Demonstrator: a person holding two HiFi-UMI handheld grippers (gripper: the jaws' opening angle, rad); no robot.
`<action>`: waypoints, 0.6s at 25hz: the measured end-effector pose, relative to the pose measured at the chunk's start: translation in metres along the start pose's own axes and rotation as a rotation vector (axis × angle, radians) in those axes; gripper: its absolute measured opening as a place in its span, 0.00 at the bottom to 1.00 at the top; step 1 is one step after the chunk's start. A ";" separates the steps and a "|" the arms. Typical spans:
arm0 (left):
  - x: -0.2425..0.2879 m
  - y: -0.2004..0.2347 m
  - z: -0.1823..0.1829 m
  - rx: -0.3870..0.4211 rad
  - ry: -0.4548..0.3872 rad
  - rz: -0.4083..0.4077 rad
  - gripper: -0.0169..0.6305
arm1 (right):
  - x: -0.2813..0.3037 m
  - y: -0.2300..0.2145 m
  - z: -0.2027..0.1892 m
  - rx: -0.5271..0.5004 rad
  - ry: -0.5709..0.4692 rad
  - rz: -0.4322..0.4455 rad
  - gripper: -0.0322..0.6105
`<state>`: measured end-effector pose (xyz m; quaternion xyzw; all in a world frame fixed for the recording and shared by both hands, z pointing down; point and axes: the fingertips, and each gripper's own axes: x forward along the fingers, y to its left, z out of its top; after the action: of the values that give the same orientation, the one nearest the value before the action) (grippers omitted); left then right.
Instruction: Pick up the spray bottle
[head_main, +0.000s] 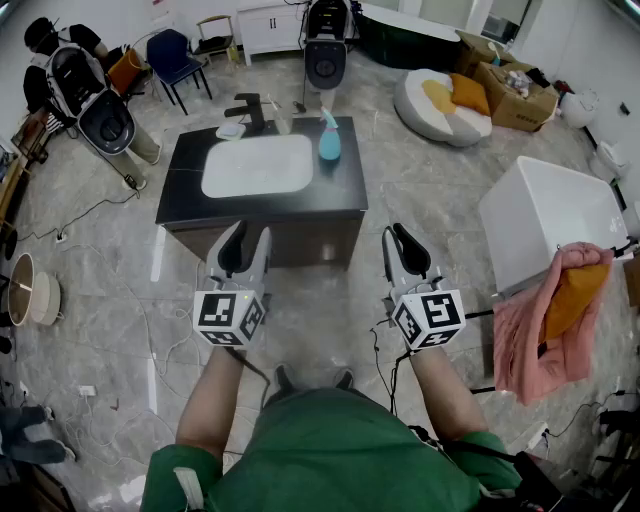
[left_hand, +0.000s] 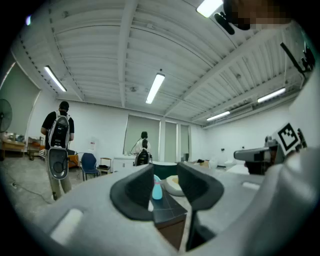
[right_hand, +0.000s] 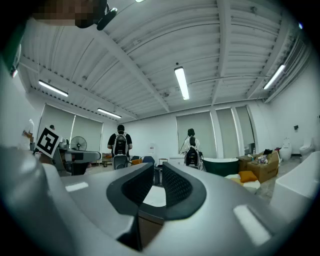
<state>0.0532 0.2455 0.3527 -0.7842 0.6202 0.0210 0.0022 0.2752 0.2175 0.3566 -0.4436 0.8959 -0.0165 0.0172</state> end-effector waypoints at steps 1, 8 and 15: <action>-0.001 0.006 0.002 0.004 -0.002 0.001 0.25 | 0.004 0.004 -0.001 0.000 0.000 -0.002 0.13; -0.008 0.038 0.008 0.007 -0.012 -0.012 0.25 | 0.023 0.024 0.000 -0.004 0.007 -0.028 0.13; -0.010 0.065 0.008 -0.002 -0.023 -0.034 0.26 | 0.038 0.039 0.002 0.020 -0.020 -0.067 0.13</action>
<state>-0.0129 0.2404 0.3469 -0.7943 0.6068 0.0305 0.0088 0.2216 0.2105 0.3519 -0.4731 0.8802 -0.0216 0.0300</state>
